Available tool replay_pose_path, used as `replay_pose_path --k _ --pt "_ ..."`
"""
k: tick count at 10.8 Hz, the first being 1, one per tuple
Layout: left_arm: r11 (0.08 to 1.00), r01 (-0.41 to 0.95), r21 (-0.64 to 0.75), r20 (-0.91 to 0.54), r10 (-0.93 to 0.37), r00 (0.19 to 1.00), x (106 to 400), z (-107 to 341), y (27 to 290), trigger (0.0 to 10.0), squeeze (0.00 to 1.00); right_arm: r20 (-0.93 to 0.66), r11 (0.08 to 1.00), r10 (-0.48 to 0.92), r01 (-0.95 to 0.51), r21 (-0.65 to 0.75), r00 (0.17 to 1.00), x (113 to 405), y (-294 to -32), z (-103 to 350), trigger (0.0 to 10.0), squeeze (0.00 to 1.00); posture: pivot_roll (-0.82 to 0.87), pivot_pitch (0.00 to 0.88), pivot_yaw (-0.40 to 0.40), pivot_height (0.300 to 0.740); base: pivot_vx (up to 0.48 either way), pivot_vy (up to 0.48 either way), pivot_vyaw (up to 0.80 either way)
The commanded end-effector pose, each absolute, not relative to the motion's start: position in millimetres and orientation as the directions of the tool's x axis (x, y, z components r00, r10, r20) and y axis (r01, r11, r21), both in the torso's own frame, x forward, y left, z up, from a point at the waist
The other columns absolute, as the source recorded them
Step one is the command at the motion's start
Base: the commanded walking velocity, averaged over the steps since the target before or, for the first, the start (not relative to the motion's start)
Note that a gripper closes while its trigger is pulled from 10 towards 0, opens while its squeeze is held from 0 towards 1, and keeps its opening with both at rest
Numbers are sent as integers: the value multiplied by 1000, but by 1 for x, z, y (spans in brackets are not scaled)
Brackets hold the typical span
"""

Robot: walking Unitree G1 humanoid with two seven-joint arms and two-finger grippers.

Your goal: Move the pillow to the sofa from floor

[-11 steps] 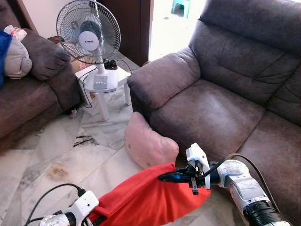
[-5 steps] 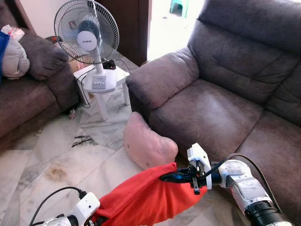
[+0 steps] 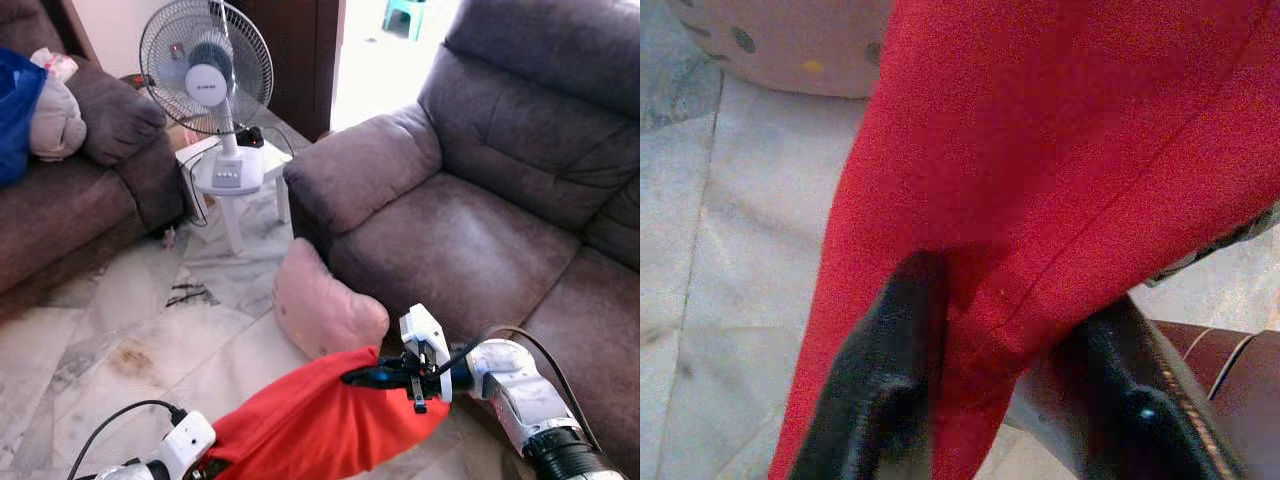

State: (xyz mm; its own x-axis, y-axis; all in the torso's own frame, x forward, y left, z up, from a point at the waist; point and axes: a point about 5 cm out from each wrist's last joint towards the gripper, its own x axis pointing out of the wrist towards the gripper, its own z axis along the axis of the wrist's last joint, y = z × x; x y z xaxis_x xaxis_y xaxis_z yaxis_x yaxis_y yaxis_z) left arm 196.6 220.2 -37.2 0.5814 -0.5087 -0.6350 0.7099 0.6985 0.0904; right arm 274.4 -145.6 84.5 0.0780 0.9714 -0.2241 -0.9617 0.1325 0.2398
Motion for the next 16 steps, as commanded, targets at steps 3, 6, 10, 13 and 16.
replay_pose_path --k 3,6,10,13,16 --pt "732 677 75 -627 -493 603 191 -40 223 0 0 -144 83 988 -982 169 59 277 -139 104 10000 0 54 127 -71 740 0 0 0" --pt "755 650 87 -595 -484 642 192 -35 228 0 0 -143 86 988 -981 172 62 277 -139 102 10000 0 56 127 -69 740 0 0 0" --pt "802 588 106 -530 -455 716 195 -26 233 0 0 -144 91 987 -981 174 66 278 -136 100 10000 0 71 121 -62 740 0 0 0" --pt "928 156 337 -301 -50 952 232 7 253 10000 0 -175 385 912 -922 50 371 305 -135 94 10000 0 75 111 -51 740 0 0 0" --pt "963 -135 235 70 122 990 273 72 233 10000 0 -82 777 626 -630 -19 775 334 -136 96 10000 0 84 99 -41 740 0 0 0"
